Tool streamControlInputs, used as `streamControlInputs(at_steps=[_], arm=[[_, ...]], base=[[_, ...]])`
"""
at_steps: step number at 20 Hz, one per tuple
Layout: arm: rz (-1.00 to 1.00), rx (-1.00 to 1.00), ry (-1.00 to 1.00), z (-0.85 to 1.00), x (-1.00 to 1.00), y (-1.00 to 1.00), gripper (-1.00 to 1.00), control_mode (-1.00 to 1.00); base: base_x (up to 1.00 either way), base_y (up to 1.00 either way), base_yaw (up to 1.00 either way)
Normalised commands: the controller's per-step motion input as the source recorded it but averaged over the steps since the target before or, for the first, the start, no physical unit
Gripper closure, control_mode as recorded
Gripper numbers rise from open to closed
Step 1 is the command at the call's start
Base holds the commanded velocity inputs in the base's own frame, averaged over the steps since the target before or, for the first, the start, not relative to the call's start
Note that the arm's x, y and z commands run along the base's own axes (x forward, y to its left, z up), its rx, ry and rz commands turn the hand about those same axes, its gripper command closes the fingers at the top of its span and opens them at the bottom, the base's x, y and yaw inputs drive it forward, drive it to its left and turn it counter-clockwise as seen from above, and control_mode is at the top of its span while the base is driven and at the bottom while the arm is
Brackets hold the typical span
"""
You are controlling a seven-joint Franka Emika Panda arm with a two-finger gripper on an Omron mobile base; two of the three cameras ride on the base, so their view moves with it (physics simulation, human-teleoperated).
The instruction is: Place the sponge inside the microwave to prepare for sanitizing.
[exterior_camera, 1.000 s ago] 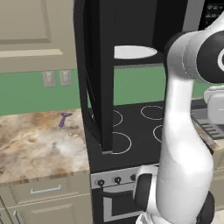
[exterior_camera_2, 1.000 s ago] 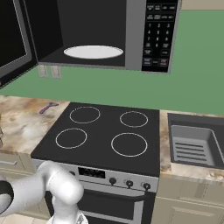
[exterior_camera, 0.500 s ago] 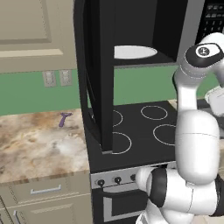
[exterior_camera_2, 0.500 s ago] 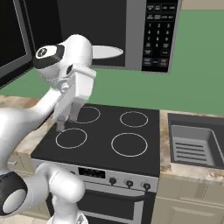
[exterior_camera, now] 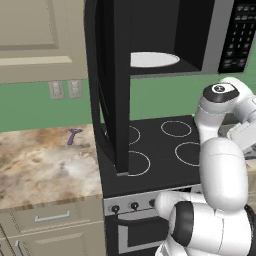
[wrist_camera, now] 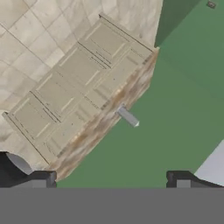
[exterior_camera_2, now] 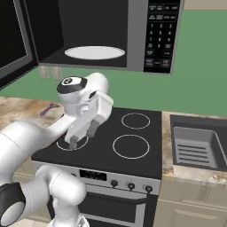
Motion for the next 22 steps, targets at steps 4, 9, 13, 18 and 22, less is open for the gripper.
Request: streamControlInputs(at_steps=[4,9,13,18,22], arm=[[0.0,0.15,-0.39,-0.03,-0.31,0.02,-1.0,-1.0],[0.0,0.22,-0.56,0.06,-0.17,0.06,-1.0,-1.0],[0.06,0.06,-0.62,0.0,0.03,0.05,-1.0,-1.0],[0.19,0.0,-0.66,-0.33,0.37,0.1,-1.0,-1.0],[0.32,0.0,-0.71,-0.64,0.51,0.07,-1.0,-1.0]], base=[[0.0,0.0,0.0],[0.0,0.0,0.0],[0.0,0.0,0.0],[0.0,0.0,0.0],[0.0,0.0,0.0]])
